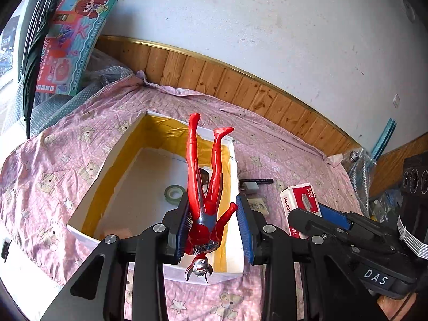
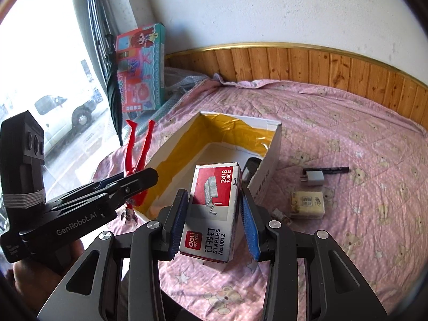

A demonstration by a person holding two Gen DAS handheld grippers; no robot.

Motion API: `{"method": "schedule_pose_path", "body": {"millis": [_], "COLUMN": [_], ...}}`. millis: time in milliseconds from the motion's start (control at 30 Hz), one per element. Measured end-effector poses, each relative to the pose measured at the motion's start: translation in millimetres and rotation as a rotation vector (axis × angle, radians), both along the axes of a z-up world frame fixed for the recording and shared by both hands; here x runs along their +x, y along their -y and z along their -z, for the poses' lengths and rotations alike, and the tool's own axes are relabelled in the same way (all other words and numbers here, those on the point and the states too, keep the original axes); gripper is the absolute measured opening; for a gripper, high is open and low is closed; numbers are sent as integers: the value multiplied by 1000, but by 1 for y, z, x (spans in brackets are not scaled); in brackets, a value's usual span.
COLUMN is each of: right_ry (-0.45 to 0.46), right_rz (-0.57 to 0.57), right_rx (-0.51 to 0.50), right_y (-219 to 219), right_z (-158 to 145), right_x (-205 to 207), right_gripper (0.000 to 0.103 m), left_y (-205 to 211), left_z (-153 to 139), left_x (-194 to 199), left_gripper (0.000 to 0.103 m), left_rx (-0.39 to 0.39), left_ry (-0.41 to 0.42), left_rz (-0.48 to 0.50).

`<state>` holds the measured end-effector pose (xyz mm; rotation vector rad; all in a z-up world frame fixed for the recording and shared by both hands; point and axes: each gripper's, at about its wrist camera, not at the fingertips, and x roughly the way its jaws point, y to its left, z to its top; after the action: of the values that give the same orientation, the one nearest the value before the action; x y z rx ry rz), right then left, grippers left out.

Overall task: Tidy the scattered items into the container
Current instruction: 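Carry the red figure and staple box over the white box with both tools, then open the left tool to drop the figure while the right tool releases the staple box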

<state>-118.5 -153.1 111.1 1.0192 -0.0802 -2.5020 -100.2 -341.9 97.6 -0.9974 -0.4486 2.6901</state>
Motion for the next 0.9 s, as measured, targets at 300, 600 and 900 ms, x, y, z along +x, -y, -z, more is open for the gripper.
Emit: {"method": "schedule_pose_path", "body": {"millis": [300, 600, 900], "right_ry": [31, 88, 119], "right_rz": [-60, -84, -69], "right_rx": [32, 57, 69], "right_y": [37, 54, 59], "right_z": [12, 34, 51], "right_x": [-40, -79, -105], "right_gripper": [41, 42, 45], "left_y": [29, 32, 36], "left_z": [16, 48, 67], "left_x": [-37, -70, -88], "left_gripper": [34, 34, 38], "left_rx": [-26, -55, -58], "left_ry": [81, 199, 264], "left_rz": [-75, -62, -77]}}
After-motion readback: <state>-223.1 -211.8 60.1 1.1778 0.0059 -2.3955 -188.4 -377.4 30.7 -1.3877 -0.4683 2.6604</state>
